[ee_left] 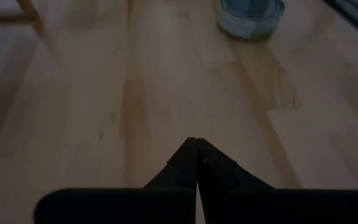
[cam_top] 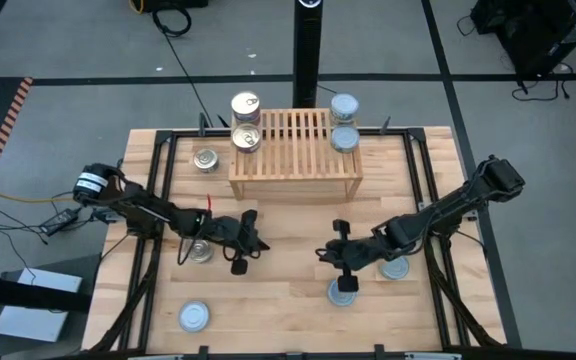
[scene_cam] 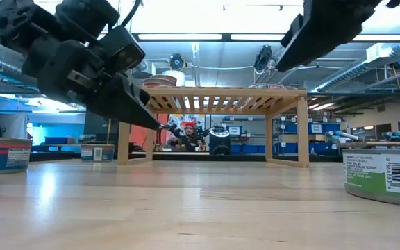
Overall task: Stack canned seafood by type on shelf
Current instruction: Stack the blue-pink tuna can on top of the other blue tuna can on the shelf
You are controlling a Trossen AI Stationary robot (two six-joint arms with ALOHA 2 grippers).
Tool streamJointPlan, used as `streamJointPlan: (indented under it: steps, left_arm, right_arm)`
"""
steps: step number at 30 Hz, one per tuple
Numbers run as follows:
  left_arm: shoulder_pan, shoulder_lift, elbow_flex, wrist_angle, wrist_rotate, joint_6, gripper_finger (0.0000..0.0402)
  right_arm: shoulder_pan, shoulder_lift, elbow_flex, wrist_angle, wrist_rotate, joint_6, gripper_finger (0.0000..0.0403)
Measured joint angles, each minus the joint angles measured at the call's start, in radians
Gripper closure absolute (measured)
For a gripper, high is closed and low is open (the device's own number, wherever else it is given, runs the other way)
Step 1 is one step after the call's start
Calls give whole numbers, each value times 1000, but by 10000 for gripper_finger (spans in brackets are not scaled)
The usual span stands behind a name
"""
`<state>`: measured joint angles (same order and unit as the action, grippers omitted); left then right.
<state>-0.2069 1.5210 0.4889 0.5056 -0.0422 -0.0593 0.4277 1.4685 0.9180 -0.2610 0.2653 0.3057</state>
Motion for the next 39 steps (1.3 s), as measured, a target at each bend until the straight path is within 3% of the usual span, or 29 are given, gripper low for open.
streamJointPlan:
  steps: [9,16,24,29,33,39]
  left_arm:
    - [-56,-4,0,-65,-8,-52,394]
    - [-90,-4,0,-105,-8,-84,394]
    - [-128,-34,5,-188,-8,-133,394]
    - [-158,-106,83,-427,-5,-136,394]
    - [-185,-138,188,-725,-5,-164,394]
    - [-246,-141,330,-1141,-5,-309,394]
  right_arm:
    - [29,0,-9,-45,-44,114,390]
    - [29,2,-71,-53,-187,248,390]
    - [28,2,-92,-46,-191,271,394]
    - [28,2,-92,-46,-175,269,393]
    - [28,2,-92,-45,-153,254,393]
    - [28,2,-92,-21,-128,241,392]
